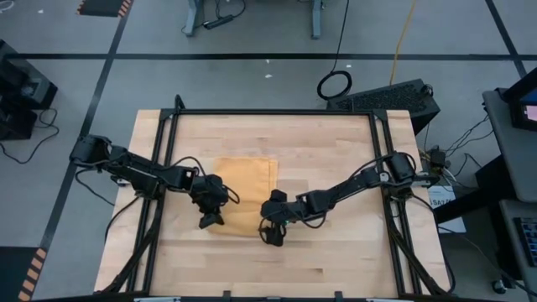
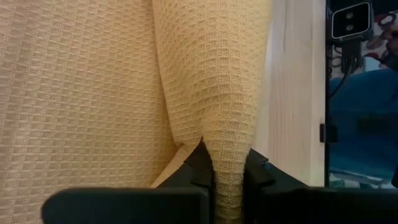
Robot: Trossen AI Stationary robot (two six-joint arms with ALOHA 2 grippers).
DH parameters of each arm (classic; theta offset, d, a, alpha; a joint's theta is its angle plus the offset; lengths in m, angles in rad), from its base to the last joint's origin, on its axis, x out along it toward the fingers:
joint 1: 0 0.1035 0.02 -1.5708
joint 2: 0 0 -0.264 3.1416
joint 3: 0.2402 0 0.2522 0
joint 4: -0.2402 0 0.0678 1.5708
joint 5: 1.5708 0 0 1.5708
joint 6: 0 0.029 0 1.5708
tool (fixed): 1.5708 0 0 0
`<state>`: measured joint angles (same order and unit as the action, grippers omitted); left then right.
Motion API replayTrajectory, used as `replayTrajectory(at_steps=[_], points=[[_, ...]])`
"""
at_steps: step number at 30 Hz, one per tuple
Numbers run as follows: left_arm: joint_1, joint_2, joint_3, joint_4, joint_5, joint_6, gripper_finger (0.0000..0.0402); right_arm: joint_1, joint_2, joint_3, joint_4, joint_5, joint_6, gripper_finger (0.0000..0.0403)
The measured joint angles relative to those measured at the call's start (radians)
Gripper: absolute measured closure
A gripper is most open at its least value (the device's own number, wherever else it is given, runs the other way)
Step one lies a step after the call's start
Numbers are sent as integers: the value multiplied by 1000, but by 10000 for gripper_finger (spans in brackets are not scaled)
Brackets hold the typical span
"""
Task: Roll towel
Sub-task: Roll the yellow towel
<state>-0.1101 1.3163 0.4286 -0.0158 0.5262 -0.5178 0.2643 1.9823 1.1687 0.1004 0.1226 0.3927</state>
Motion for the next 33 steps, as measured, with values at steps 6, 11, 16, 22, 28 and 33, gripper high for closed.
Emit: replayTrajectory(at_steps=[6, 11, 16, 22, 28, 33], points=[[0, 0, 0, 0, -1, 1, 370, -8, 7, 0, -26, -20, 7, 97], [-1, 0, 0, 0, -6, 2, 370, -10, 24, 1, 3, -78, 15, 87], [0, 0, 0, -1, -11, 8, 370, -6, 49, 2, 13, -77, 16, 55], [-1, 0, 0, -2, -52, 2, 370, -1, 78, 1, 12, -70, -8, 68], [0, -3, 0, -7, -81, -1, 353, -1, 80, 2, 8, -79, 47, 148], [0, -43, 23, -93, -56, 2, 282, -1, 81, 2, 2, -69, 72, 236]])
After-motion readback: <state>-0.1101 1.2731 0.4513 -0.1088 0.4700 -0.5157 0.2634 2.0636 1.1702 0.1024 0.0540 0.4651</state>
